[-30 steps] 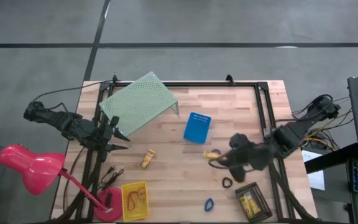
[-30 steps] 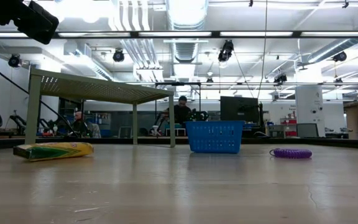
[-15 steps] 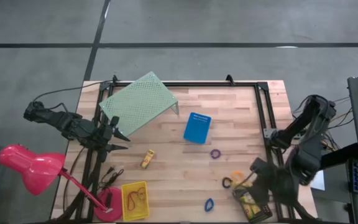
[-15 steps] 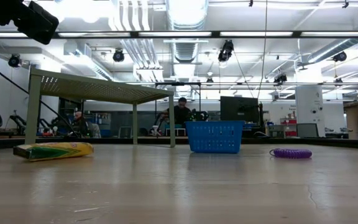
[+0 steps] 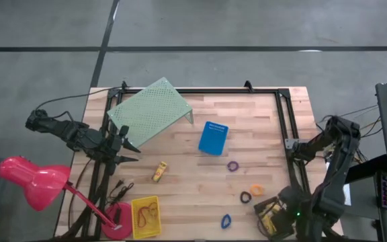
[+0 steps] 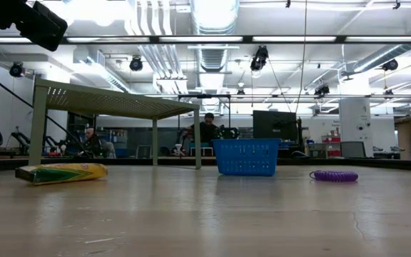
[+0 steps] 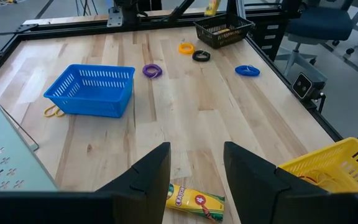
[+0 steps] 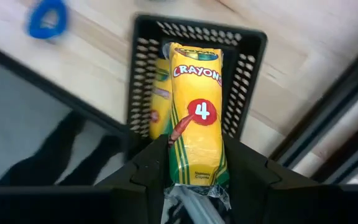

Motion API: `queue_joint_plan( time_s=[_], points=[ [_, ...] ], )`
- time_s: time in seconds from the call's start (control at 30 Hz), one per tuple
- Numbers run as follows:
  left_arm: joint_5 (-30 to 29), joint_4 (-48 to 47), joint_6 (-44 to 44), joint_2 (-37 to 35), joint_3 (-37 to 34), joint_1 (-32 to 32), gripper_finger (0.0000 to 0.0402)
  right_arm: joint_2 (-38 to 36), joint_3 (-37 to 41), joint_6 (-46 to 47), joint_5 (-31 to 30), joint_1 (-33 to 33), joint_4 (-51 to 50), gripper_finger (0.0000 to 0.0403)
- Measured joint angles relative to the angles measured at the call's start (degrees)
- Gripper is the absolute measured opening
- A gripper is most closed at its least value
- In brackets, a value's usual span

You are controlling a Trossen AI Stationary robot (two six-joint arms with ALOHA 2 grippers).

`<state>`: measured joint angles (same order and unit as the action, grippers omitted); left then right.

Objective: Pick & Place Office Desk Supplies
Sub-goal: Put the crayon box into the black basket

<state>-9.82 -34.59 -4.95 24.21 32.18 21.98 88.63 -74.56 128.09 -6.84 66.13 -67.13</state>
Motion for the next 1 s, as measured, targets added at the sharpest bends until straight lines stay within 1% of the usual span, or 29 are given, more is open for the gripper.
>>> queue_joint_plan(
  time_s=[0.23,0.47,1.0],
  points=[
    [0.00,0.00,0.00,0.00,0.00,0.01,0.0154,5.64,0.00,0.52,3.77,0.04,-0.31,0.0127],
    [0.00,0.00,-0.02,0.02,0.00,0.01,0.0154,9.29,0.00,0.53,4.12,0.29,-1.50,0.0127],
    [0.00,0.01,-0.13,0.01,0.00,0.01,0.0154,9.91,0.00,2.30,3.65,0.35,-0.74,0.0128]
  ],
)
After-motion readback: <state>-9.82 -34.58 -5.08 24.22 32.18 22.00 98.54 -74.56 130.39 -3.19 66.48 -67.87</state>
